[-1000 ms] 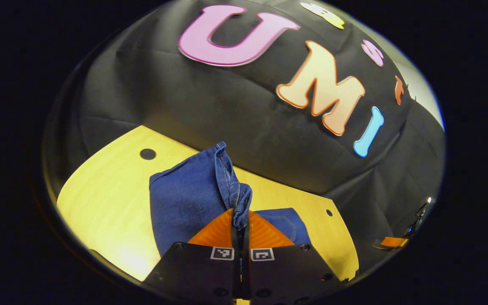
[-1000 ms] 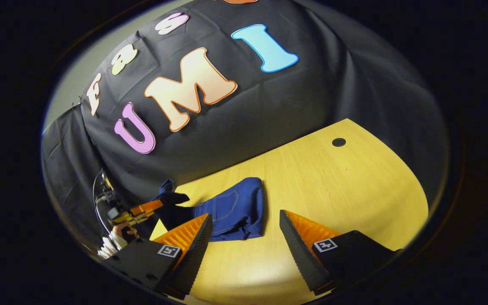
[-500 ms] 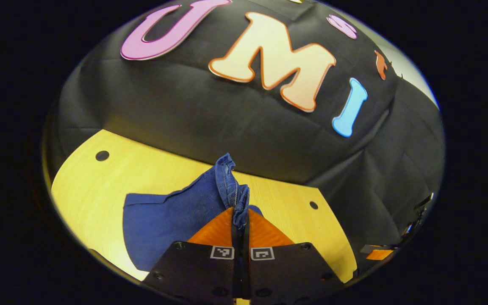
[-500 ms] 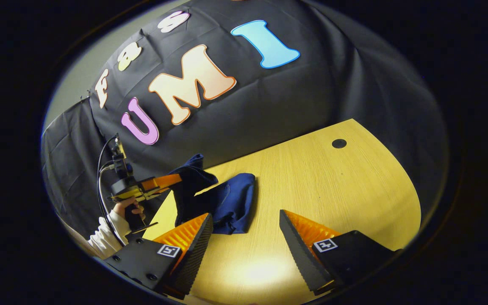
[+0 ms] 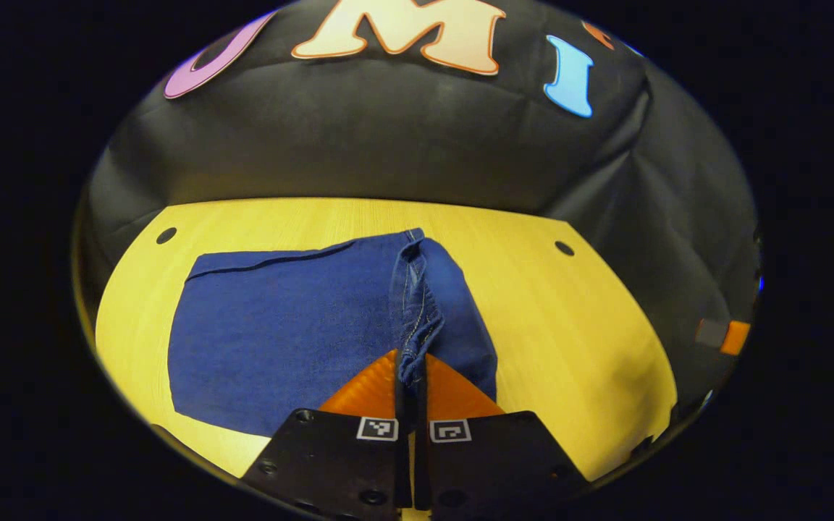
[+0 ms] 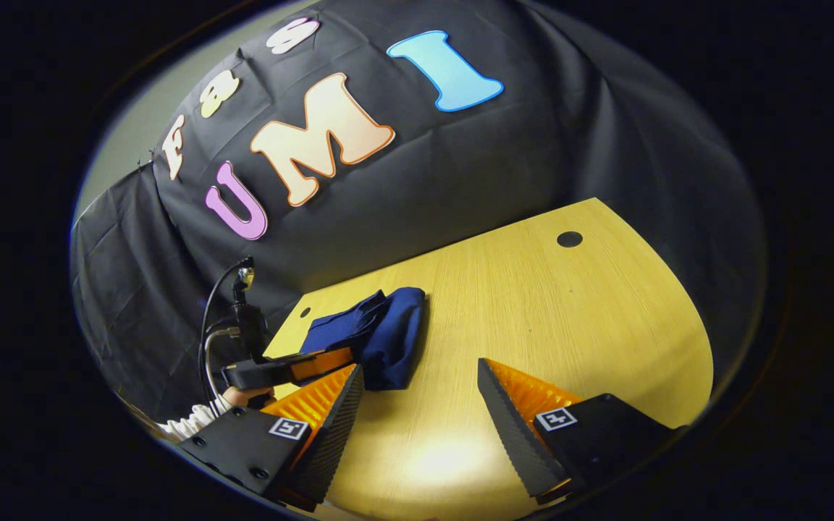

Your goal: Grasp the waist and the cuffs of the jeans and fold them to make the two legs overlap; first hold the waist and fold one-third of the jeans toward the cuffs, then hold the cuffs and fold the remaining one-third in the same direction to finish folding.

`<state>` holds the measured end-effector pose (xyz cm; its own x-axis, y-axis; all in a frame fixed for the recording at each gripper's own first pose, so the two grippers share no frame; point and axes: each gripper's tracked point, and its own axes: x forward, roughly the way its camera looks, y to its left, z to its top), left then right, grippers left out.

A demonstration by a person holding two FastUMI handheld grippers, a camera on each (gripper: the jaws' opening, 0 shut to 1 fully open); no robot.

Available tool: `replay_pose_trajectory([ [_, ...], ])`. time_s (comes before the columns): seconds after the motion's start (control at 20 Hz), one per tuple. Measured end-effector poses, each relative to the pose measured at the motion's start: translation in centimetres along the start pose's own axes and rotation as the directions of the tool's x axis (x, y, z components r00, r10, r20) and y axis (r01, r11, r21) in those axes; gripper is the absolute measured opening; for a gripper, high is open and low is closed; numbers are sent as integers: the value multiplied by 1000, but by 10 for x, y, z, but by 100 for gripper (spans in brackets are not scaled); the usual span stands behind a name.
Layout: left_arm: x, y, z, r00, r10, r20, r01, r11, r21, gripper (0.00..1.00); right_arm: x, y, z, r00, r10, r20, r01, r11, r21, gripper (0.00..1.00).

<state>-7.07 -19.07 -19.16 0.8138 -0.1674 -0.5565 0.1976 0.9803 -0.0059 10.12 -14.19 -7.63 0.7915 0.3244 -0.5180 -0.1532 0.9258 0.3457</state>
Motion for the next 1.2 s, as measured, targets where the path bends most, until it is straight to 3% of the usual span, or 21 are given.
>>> replay_pose_trajectory([
  [0.15, -2, -10, -1, 1000, -30, 8, 30, 1000, -7, 5, -2, 5, -6, 1000, -9, -6, 9, 1000, -6, 98],
  [0.25, -10, -28, 2, 994, -103, 35, 104, 994, -24, 21, -4, 14, -8, 1000, -19, 0, 19, 1000, -13, 98],
  [0.35, -32, -47, 9, 976, -196, 90, 200, 979, -37, 57, -4, 25, -9, 999, -36, 13, 36, 999, -19, 98],
  [0.45, -60, -50, 21, 962, -222, 161, 230, 973, -32, 99, -6, 37, -11, 998, -51, 27, 52, 999, -15, 98],
  [0.7, -136, 14, 31, 966, -47, 255, 55, 998, -28, 96, -3, 90, -20, 997, -33, 76, 35, 999, -26, 98],
  [0.9, -188, 64, 7, 964, 75, 256, -88, 995, 38, 96, -5, 128, -31, 995, -5, 99, 13, 997, -78, 98],
  [1.2, -221, 82, -19, 964, 92, 250, -101, 995, 21, 95, -18, 159, -47, 990, -6, 143, 20, 995, -102, 98],
])
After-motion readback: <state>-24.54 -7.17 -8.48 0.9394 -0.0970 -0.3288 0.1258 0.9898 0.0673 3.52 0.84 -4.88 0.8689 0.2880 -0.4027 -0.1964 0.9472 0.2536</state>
